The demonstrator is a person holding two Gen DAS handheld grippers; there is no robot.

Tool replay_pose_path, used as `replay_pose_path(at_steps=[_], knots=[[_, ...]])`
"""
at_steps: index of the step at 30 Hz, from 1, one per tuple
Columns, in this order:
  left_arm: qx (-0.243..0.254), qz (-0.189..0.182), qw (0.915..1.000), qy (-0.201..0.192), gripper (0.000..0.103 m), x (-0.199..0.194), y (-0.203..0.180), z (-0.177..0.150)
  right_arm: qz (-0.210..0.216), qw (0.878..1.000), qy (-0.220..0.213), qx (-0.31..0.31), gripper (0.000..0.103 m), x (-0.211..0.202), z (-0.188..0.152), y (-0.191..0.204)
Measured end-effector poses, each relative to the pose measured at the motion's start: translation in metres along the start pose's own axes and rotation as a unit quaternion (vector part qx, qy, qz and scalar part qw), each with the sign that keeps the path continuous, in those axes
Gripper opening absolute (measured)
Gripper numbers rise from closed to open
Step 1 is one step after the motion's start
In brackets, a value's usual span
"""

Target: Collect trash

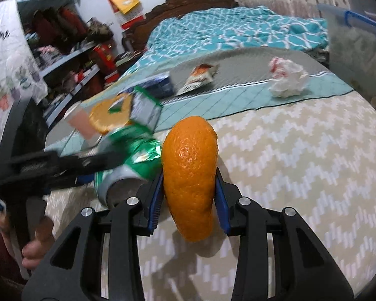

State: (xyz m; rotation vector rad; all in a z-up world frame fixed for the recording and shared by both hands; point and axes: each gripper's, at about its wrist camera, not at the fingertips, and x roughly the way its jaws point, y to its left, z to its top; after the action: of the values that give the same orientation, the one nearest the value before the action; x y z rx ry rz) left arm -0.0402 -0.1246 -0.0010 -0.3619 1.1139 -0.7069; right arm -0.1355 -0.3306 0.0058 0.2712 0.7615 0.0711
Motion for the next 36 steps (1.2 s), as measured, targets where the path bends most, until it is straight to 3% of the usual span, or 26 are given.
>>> replay_pose_path(at_steps=[2, 4, 9, 20, 32, 36], knots=[[-0.014, -0.017, 0.9997, 0.004, 0.023, 0.0, 0.007, 0.002, 0.006, 1.0, 0.005, 0.0, 0.039, -0.002, -0.007, 0.001], [-0.014, -0.035, 0.9993, 0.008, 0.02, 0.0, 0.008, 0.002, 0.007, 1.0, 0.007, 0.005, 0.039, -0.006, -0.013, -0.003], [0.039, -0.033, 0.9986, 0.01, 0.016, 0.004, -0.021, -0.001, -0.007, 0.999, -0.009, 0.032, 0.039, -0.02, -0.019, -0.02], [0.081, -0.051, 0.9941, 0.05, 0.015, 0.046, -0.07, 0.003, -0.058, 0.991, -0.048, 0.108, 0.039, -0.052, -0.026, -0.083], [0.128, -0.063, 0.9874, 0.069, 0.014, 0.079, -0.129, 0.011, -0.1, 0.973, -0.096, 0.183, 0.039, -0.091, -0.032, -0.155], [0.136, -0.067, 0.9841, 0.092, 0.013, 0.106, -0.15, 0.011, -0.116, 0.968, -0.102, 0.198, 0.039, -0.098, -0.032, -0.179]])
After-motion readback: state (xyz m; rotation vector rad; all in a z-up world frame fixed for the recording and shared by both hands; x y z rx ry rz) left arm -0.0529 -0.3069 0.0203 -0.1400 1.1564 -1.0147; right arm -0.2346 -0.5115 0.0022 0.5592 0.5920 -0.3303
